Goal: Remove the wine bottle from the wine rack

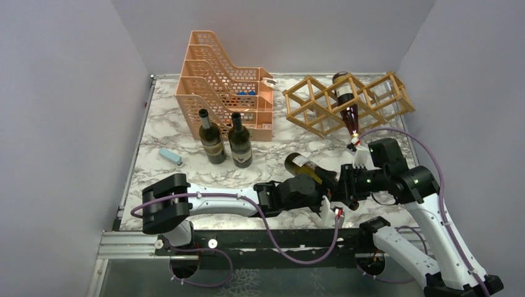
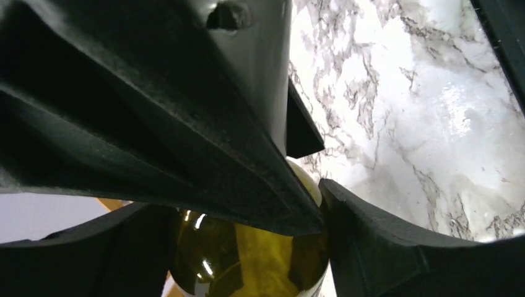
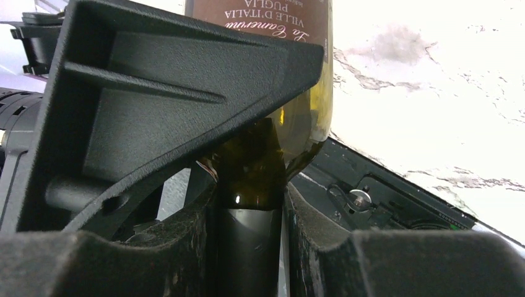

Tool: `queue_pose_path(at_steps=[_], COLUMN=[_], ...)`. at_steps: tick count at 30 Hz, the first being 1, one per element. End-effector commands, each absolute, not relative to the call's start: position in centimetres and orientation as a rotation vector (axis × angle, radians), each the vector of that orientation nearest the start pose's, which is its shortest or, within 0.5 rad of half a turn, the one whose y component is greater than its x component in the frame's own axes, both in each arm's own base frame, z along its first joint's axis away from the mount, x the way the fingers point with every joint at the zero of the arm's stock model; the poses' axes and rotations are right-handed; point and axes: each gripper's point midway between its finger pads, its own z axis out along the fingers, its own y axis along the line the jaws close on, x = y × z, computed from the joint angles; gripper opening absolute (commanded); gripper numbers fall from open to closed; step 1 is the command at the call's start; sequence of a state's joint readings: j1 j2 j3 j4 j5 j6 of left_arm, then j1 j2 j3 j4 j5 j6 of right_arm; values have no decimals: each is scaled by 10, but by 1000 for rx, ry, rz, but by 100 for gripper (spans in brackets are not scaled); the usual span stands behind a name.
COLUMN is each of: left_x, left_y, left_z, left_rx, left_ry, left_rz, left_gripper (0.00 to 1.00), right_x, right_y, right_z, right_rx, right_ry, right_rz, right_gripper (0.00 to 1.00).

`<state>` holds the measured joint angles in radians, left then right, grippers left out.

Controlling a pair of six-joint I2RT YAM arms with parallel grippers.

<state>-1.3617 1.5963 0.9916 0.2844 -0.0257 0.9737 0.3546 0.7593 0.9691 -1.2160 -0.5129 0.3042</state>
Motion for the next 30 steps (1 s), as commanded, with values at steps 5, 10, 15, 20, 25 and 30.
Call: queue_pose_path(at_steps=[5,10,15,20,25,30], left_x=[145,143,140,137,142,158], left_y=[-478,-471,-459,-442,-421,-399], left_z=[210,212,212,218,229,247], left_rx=[1663,1624,1545,1423,1268,1064], left_ry=[765,819,910,1014,1130,1253], left_rz=[-232,-260,-322,-416,-465,-472], left_gripper=[54,43,39,36,35,35], right_x=[101,107,120,141,164,170], right_y=[150,148,142,127,103,79], right_z=[220,225,245,279,327,372], right_rx=[-368,-342,-317,-252,-135,-32], right_ry=[2475,2464,2383,2273,2085,1891], right_rz=[984,952,874,729,575,480], right_gripper=[20,38,70,87,92,93])
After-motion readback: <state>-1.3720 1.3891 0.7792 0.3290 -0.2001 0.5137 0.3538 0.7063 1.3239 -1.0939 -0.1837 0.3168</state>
